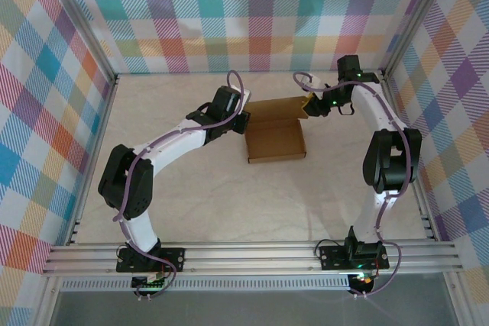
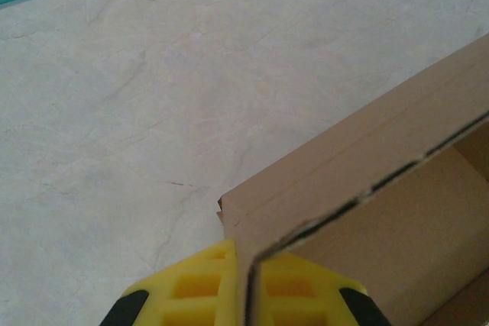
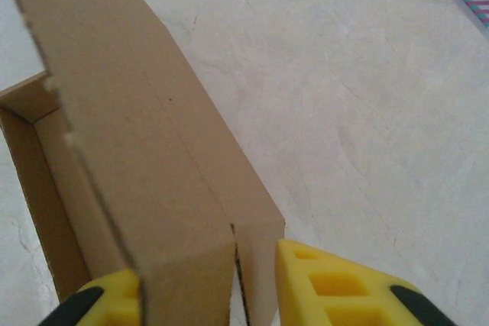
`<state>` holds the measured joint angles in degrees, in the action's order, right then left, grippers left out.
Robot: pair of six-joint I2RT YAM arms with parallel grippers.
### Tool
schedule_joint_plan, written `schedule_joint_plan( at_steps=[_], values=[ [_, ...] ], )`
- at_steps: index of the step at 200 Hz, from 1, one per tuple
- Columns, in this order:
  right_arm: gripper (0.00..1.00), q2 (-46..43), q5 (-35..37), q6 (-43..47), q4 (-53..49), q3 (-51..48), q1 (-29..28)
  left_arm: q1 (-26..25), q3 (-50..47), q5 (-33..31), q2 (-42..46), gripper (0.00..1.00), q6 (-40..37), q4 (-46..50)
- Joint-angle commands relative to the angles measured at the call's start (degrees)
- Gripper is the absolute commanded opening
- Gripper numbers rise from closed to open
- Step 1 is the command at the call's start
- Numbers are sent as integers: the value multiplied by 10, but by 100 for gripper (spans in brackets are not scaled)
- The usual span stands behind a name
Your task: Fold the paper box
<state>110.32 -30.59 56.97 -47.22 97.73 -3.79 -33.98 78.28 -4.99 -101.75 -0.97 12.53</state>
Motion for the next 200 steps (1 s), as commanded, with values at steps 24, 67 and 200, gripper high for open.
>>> schedule_joint_plan(
  at_steps=[24,67,200],
  values=[
    [32,-6,-7,18,-30,17,-1,5,10,14,-10,0,-2,21],
    [25,-9,-5,18,-40,20,-1,6,6,11,-11,0,0,15],
    [0,-77,41,-116,51,-38,-36,7,29,-7,-17,0,83,9]
  ],
)
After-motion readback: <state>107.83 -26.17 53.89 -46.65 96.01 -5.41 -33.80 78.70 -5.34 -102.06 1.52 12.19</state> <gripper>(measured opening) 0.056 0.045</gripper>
